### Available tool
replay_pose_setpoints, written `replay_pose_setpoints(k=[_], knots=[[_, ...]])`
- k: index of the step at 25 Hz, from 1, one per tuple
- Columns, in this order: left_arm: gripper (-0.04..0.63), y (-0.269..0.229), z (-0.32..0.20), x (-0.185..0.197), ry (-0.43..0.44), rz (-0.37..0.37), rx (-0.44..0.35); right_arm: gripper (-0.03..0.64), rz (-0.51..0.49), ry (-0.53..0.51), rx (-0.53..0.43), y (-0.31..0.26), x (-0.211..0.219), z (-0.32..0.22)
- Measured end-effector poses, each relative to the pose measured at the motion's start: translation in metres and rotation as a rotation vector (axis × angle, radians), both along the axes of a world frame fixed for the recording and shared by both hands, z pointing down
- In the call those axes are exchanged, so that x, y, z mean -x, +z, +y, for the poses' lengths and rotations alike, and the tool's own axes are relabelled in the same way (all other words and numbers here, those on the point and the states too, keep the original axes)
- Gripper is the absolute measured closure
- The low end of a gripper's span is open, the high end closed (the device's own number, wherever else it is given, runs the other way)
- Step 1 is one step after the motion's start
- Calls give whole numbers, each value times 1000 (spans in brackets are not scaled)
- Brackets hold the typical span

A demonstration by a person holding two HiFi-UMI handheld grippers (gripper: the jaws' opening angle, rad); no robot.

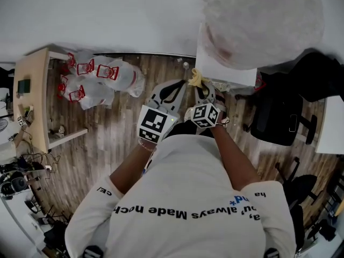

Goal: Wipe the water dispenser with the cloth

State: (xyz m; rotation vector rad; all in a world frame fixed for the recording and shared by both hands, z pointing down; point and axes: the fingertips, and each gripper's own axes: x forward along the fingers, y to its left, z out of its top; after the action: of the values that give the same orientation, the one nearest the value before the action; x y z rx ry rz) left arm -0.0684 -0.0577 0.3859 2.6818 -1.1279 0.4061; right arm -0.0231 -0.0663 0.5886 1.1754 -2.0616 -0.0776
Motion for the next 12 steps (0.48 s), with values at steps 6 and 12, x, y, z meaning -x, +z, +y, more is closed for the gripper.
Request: replay_pose_setpoints(k=[6, 12], knots=[[575, 3, 0, 13, 2, -7, 4, 534, 61, 16, 11, 26, 9, -17], [575, 6, -1, 12, 8, -10, 11, 534, 103, 29, -17, 26, -3, -19]])
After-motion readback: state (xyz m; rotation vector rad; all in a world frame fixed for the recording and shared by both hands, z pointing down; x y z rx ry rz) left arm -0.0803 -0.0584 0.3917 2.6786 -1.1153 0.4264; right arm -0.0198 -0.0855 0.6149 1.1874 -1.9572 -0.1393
